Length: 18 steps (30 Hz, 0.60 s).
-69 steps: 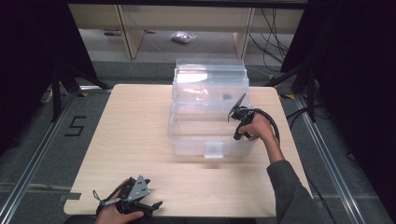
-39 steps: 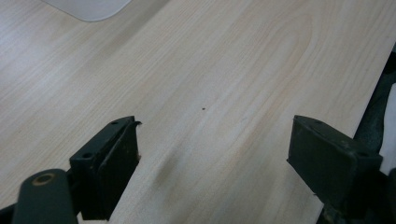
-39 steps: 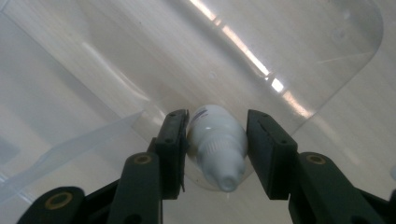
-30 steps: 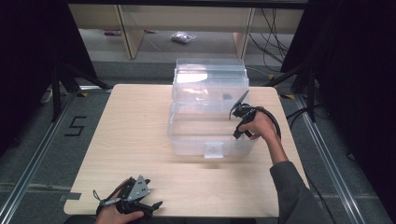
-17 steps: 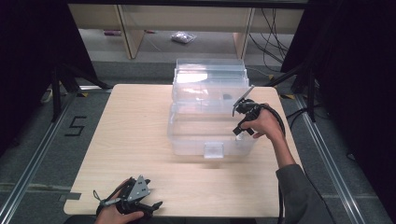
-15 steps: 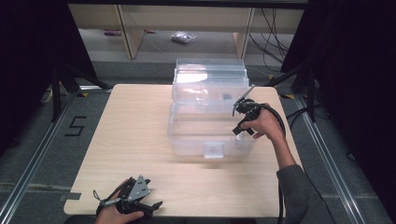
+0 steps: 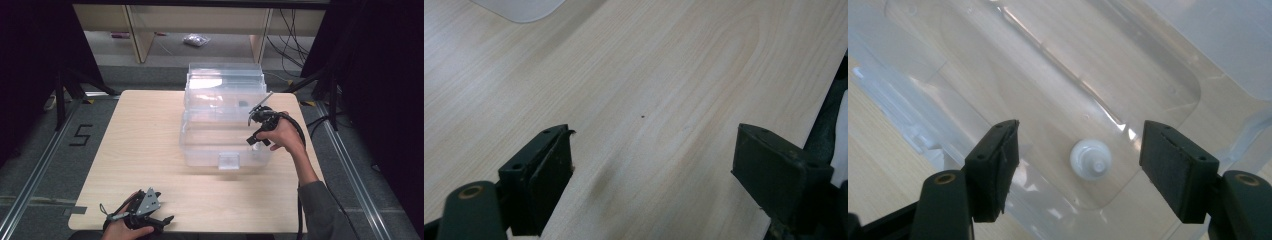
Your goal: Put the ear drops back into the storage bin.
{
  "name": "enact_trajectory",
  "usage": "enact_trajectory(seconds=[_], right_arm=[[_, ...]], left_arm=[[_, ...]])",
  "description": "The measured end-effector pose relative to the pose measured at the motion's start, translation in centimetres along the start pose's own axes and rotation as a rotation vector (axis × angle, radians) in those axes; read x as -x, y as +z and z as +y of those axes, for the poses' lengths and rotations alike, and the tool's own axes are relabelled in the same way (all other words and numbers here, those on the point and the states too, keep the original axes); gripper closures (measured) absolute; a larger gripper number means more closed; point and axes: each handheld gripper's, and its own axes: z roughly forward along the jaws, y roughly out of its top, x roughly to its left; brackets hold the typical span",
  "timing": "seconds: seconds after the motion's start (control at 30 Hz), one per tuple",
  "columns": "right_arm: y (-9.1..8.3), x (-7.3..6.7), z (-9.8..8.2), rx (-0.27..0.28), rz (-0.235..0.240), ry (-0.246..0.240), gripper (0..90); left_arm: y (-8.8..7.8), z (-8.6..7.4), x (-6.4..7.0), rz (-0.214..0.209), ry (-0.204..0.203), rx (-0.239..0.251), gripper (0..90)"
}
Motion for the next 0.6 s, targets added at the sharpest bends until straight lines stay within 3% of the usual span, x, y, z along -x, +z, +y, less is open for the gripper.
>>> enact_trajectory(seconds=[0.03,0.17,0.27,0.37,0.6], right_arm=[[0.0,-0.2,-0.1,-0.005,0.003,0.019,32.2],[0.0,-0.1,-0.7,0.029,0.009,-0.001,30.9],[-0.2,-0.3,-1.0,0.034,0.008,0.029,30.5],[-0.3,-0.2,-1.1,0.048,0.004,0.006,30.0],[-0.5,-0.8,-1.4,0.059,0.008,0.027,29.2]], left_arm=[[0.0,0.0,0.0,-0.002,0.000,-0.001,15.7],[0.0,0.0,0.0,-0.002,0.000,-0.003,15.7],[0.1,0.0,0.0,-0.004,-0.005,0.001,15.7],[0.1,0.0,0.1,-0.004,-0.004,0.001,15.7],[0.0,0.0,0.0,-0.006,0.000,-0.005,15.7]])
